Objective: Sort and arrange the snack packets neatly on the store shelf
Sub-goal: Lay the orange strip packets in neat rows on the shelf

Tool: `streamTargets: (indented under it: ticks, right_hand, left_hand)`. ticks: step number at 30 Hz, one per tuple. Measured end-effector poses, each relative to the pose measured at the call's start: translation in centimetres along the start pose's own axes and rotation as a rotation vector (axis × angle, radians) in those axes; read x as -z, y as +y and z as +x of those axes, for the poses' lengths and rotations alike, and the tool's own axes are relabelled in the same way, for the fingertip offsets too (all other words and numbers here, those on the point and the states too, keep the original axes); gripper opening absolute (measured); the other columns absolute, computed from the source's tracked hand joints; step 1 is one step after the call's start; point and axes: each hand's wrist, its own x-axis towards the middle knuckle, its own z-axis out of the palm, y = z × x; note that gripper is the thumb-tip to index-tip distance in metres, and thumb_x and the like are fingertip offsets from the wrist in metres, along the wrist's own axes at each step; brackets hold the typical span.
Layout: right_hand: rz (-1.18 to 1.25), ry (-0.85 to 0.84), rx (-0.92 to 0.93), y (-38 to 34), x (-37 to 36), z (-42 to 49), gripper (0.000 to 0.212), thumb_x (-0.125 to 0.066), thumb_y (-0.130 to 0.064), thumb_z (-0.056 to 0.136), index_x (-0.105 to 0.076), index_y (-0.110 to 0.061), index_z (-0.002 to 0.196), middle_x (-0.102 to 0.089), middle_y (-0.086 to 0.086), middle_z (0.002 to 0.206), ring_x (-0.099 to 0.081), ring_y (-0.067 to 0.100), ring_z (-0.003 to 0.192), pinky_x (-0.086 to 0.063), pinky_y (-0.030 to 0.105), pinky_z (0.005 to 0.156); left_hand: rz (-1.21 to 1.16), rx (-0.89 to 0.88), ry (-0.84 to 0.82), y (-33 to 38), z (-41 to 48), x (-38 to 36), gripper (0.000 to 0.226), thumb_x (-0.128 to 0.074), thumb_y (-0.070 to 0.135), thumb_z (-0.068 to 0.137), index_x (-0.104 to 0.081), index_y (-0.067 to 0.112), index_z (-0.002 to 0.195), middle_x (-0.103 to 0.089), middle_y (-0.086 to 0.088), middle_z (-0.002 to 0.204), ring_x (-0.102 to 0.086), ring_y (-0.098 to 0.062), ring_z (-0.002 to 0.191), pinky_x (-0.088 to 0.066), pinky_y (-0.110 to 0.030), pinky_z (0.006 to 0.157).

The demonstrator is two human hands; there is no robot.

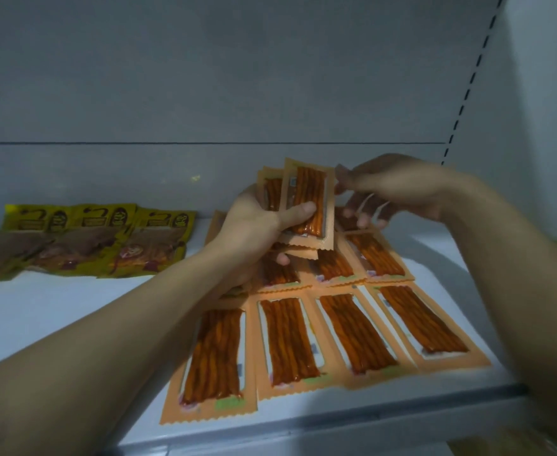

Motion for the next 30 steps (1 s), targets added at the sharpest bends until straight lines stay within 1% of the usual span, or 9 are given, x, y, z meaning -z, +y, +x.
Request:
streamTargets:
  ticks: [5,9,13,18,20,22,26,29,30]
  right_hand:
    - [0.136,0.025,0.046,-2.0,-3.5,-1.2,0.029,-0.074,-0.036,0.083,-0.067,-0.011,0.096,-0.074,0.002,0.070,-0.068,0.011,0.056,-0.049,0.020,0.044]
    - [0.235,0.166,0.073,-2.9,-5.8,-2.8,0.023,-0.077,-0.032,0.083,-0.068,-0.013,0.091,-0.071,-0.004,0.061,-0.062,0.006,0.047,-0.041,0.019,0.040]
    - [0.275,0.227,0.115,-3.8,-7.4,-4.5,0.016,-0.074,-0.030,0.086,-0.070,-0.017,0.095,-0.076,-0.005,0.073,-0.070,0.008,0.059,-0.046,0.021,0.047]
    - [0.153,0.420,0.182,-3.2,-9.7,-6.5,0.012,-0.074,-0.024,0.086,-0.071,-0.020,0.097,-0.075,-0.001,0.087,-0.072,0.021,0.084,-0.057,0.041,0.081]
    - [0.115,0.458,0.174,-2.9,-10.8,-7.4,0.008,-0.072,-0.027,0.088,-0.070,-0.023,0.095,-0.074,-0.006,0.083,-0.072,0.014,0.080,-0.055,0.036,0.078]
    - [0.160,0.401,0.176,-3.2,-11.9,-8.2,0.014,-0.073,-0.026,0.089,-0.062,-0.026,0.097,-0.071,-0.009,0.077,-0.071,0.008,0.074,-0.054,0.032,0.071]
    - [0.155,0.242,0.171,-4.8,-14.0,-9.2,0.057,-0.074,-0.024,0.087,-0.045,-0.032,0.135,-0.073,-0.006,0.084,-0.072,0.006,0.076,-0.056,0.028,0.069]
    - [0.086,0.169,0.169,-5.1,-15.7,-9.6,0.045,-0.074,-0.021,0.087,-0.055,-0.029,0.127,-0.071,0.003,0.111,-0.071,0.018,0.095,-0.059,0.042,0.084]
    - [0.017,0.169,0.166,-5.2,-16.1,-9.7,0.041,-0.074,-0.023,0.087,-0.058,-0.029,0.124,-0.069,0.002,0.115,-0.069,0.018,0.097,-0.058,0.043,0.087]
  left_hand:
    - [0.048,-0.062,0.039,1.1,-1.8,0.3,0.033,-0.078,0.020,0.083,-0.058,0.019,0.109,-0.073,-0.004,0.089,-0.072,-0.023,0.066,-0.043,-0.023,0.035]
    - [-0.004,0.017,-0.078,2.8,-3.9,1.2,0.023,-0.066,0.012,0.093,-0.056,0.017,0.113,-0.073,-0.008,0.090,-0.073,-0.029,0.073,-0.049,-0.026,0.040]
    - [-0.062,0.073,-0.147,4.1,-6.6,3.0,0.030,-0.055,-0.002,0.096,-0.053,0.014,0.121,-0.071,-0.012,0.099,-0.073,-0.028,0.083,-0.061,-0.033,0.056]
    - [0.096,-0.037,0.062,4.0,-10.2,4.8,0.034,-0.062,-0.006,0.091,-0.053,0.016,0.117,-0.070,-0.007,0.094,-0.073,-0.019,0.069,-0.059,-0.033,0.048]
    - [0.111,-0.060,0.180,3.7,-11.3,5.3,0.034,-0.065,-0.004,0.089,-0.053,0.013,0.116,-0.069,-0.007,0.094,-0.072,-0.016,0.063,-0.054,-0.030,0.040]
    - [0.136,-0.076,0.287,3.3,-12.2,6.1,0.033,-0.069,0.001,0.088,-0.053,0.014,0.114,-0.069,-0.007,0.095,-0.072,-0.015,0.063,-0.051,-0.029,0.038]
    - [0.234,-0.104,0.374,2.5,-13.7,8.1,0.032,-0.077,0.011,0.083,-0.056,0.022,0.106,-0.072,-0.003,0.093,-0.072,-0.013,0.067,-0.048,-0.029,0.040]
    - [0.158,-0.045,0.382,1.7,-14.9,9.4,0.038,-0.078,0.005,0.080,-0.060,0.013,0.113,-0.073,-0.007,0.097,-0.074,-0.019,0.078,-0.058,-0.031,0.057]
    - [0.069,-0.021,0.395,1.6,-15.2,9.8,0.037,-0.076,0.001,0.081,-0.060,0.007,0.114,-0.073,-0.010,0.096,-0.074,-0.019,0.073,-0.056,-0.026,0.052]
